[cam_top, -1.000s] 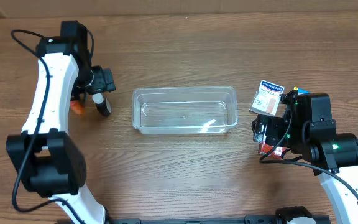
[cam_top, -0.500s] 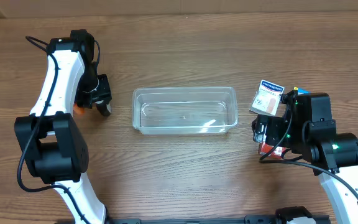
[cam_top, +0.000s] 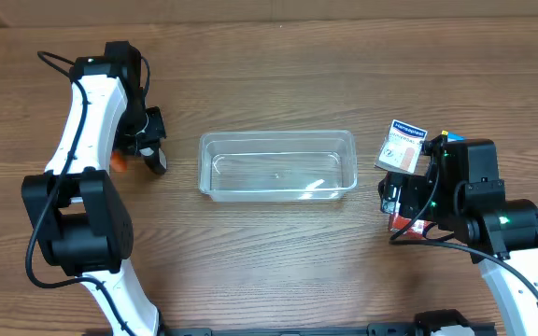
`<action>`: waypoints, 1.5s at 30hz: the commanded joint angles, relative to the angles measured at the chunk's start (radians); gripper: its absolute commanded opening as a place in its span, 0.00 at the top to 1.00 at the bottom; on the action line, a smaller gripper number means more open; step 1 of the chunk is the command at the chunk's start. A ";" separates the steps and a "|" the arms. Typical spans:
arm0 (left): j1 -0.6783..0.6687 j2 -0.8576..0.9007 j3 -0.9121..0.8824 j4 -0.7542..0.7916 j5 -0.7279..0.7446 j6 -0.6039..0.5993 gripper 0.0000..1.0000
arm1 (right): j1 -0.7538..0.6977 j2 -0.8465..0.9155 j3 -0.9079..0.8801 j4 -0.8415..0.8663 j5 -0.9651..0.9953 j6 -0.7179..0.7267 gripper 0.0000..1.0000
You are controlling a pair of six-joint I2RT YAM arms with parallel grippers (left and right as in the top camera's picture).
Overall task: Pack container
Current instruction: 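Reach the left gripper to the dark bottle and grasp it, then carry the dark bottle into the container and release it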
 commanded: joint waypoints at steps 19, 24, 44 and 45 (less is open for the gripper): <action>-0.460 -0.225 0.110 -0.150 0.011 -0.156 0.96 | -0.004 -0.005 0.029 -0.004 0.002 0.007 0.00; -0.459 -0.053 0.089 -0.103 0.011 -0.159 0.96 | -0.004 -0.005 0.029 -0.004 0.002 0.007 0.00; -0.415 0.014 0.074 -0.045 -0.058 -0.180 0.53 | -0.004 -0.005 0.029 -0.005 0.002 0.007 0.00; -0.415 0.014 0.074 -0.046 -0.058 -0.180 0.43 | -0.004 -0.005 0.029 -0.005 0.002 0.007 0.00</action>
